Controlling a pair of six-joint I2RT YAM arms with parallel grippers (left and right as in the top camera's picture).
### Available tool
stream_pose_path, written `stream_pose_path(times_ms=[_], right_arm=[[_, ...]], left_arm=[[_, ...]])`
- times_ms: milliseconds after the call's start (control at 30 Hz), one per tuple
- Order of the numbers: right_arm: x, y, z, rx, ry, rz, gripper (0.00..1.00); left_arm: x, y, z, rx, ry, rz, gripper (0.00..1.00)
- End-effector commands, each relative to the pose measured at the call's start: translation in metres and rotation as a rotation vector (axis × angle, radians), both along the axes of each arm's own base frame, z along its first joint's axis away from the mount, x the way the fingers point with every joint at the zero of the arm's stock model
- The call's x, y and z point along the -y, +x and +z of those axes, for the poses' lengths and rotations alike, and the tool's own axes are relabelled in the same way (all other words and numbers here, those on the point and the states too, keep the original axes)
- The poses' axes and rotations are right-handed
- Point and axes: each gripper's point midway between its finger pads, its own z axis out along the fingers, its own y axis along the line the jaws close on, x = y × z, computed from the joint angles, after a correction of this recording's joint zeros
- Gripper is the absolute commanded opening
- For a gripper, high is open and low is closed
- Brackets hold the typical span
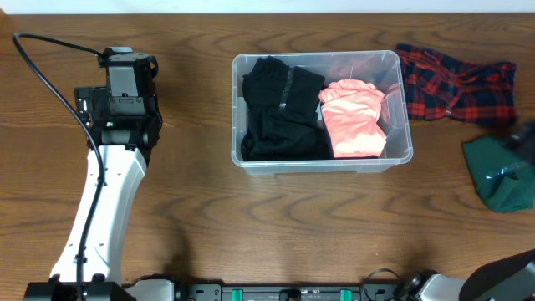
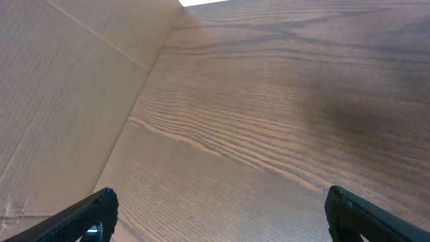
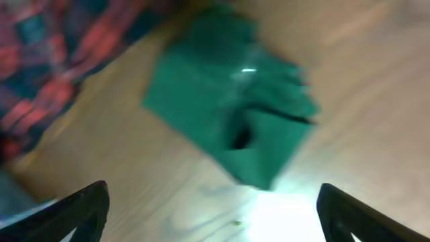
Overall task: Pack container
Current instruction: 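Release the pink garment and move the right gripper to the green garment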
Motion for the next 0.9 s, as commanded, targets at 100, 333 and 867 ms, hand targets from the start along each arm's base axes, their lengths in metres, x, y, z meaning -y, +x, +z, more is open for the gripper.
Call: stream_pose_path(times_ms=[100,333,867], right_arm=[[0.037,-0.031,-0.021,-0.019,0.036,-0.219,0.99],[0.044,-0.038,-0.055,0.014,0.078,-0.315,0.99],[0.037,-0.021,-0.143,0.047,0.178,-0.350,0.99]], left_arm=[[-0.002,0.002,0.006,0.011,0.005,0.010,0.98],[-0.002,0.002,0.006,0.011,0.005,0.010,0.98],[-0.002,0.002,0.005,0.011,0.005,0.010,0.98]])
